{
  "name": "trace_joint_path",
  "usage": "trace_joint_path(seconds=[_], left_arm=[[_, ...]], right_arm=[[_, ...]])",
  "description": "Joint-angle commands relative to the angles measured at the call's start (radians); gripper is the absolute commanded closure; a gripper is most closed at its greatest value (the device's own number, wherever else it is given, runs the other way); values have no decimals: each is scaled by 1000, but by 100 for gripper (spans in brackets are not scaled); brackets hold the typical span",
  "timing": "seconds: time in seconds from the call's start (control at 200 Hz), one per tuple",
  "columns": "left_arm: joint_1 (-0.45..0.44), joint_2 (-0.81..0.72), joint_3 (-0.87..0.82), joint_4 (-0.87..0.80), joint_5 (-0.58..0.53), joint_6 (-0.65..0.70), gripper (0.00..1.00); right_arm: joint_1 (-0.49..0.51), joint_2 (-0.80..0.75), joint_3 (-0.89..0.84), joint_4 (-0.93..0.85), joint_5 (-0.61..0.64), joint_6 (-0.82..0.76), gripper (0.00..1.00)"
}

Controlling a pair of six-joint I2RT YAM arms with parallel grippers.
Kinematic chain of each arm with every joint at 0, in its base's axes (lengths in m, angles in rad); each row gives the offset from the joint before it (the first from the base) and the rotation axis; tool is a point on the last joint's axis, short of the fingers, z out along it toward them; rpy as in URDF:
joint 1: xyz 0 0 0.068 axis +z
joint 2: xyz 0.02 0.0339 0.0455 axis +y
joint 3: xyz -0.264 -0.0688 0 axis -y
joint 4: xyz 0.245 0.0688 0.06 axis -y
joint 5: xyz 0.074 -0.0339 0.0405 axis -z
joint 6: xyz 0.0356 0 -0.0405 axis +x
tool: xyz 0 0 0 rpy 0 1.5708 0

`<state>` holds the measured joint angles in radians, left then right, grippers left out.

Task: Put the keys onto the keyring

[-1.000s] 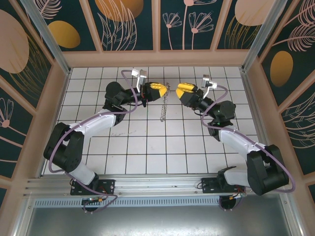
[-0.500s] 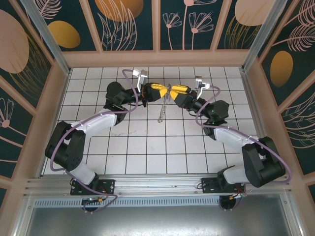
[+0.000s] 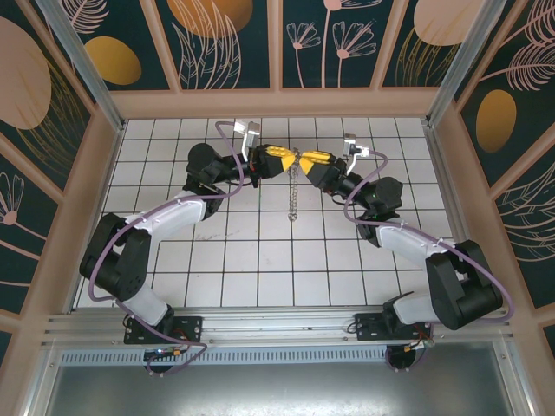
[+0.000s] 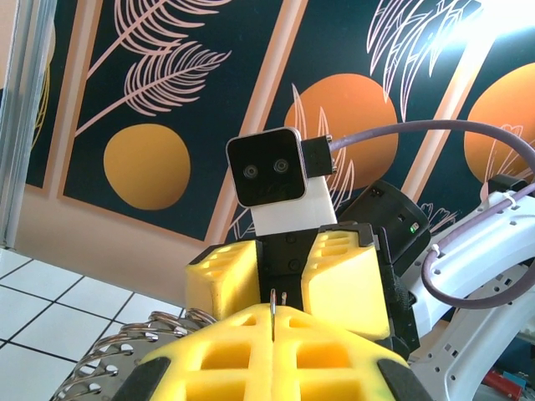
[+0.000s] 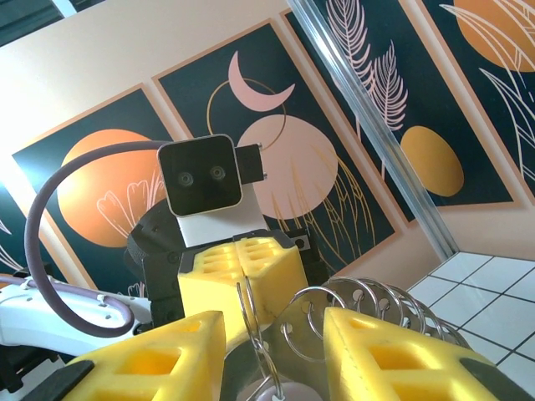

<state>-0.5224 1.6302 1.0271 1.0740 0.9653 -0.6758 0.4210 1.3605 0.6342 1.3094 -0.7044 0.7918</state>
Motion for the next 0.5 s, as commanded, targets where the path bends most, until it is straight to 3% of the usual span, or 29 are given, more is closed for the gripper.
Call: trace_joint_path(seconds=[0.0,0.49], left_arm=[[2,10,33,69,12,-14,100],[3,19,33,79,10,-24,100]], right_arm=[[9,-23,29,63,8,-5,64],[22,3,59,64,-1,-6,65]])
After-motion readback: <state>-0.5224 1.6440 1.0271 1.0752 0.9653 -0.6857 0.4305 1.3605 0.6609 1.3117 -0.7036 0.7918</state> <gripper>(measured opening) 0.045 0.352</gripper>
